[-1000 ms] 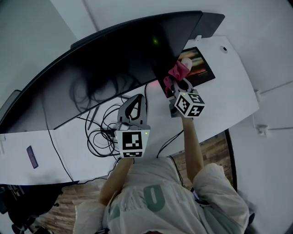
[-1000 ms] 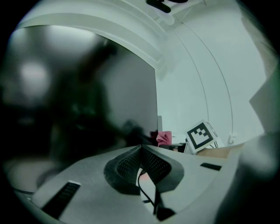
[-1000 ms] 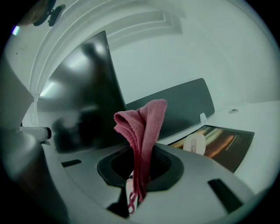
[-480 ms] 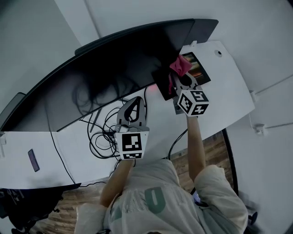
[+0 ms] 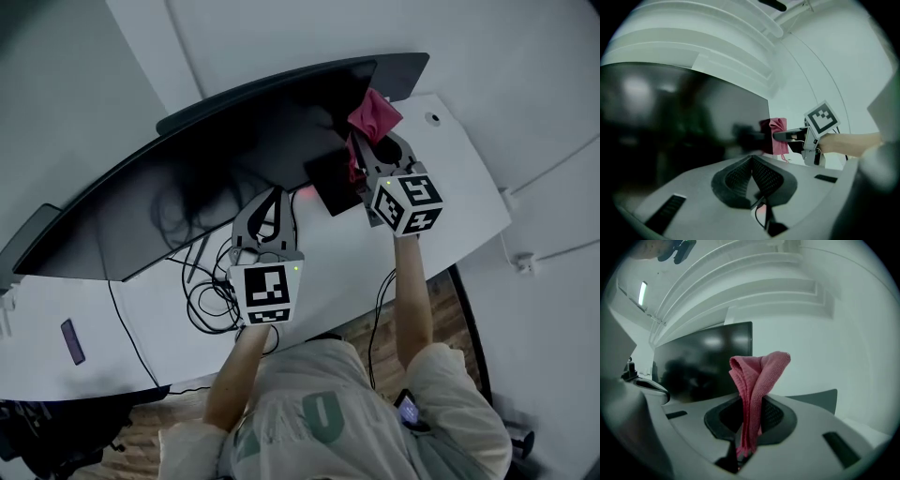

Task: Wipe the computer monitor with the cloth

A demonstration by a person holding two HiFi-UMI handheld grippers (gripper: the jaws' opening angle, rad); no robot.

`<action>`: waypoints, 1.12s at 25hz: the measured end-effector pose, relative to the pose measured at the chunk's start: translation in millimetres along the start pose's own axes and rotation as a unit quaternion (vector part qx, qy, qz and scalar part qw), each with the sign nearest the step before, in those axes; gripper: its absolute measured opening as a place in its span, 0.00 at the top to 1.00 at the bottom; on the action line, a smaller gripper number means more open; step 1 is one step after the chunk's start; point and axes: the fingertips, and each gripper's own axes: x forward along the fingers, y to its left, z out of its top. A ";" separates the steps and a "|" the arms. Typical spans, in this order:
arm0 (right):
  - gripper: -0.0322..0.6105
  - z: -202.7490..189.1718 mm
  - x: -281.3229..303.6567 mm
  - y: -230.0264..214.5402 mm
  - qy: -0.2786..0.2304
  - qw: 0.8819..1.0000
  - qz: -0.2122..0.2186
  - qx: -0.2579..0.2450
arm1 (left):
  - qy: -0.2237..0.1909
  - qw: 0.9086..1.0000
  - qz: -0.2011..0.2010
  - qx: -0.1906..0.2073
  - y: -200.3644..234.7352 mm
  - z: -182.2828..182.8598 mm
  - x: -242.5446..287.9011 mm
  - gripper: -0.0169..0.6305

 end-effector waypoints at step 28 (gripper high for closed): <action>0.86 148.9 -9.5 11.0 -0.045 0.975 -0.019 -0.217 | -0.073 0.997 -0.030 0.024 -15.8 88.1 0.3 0.95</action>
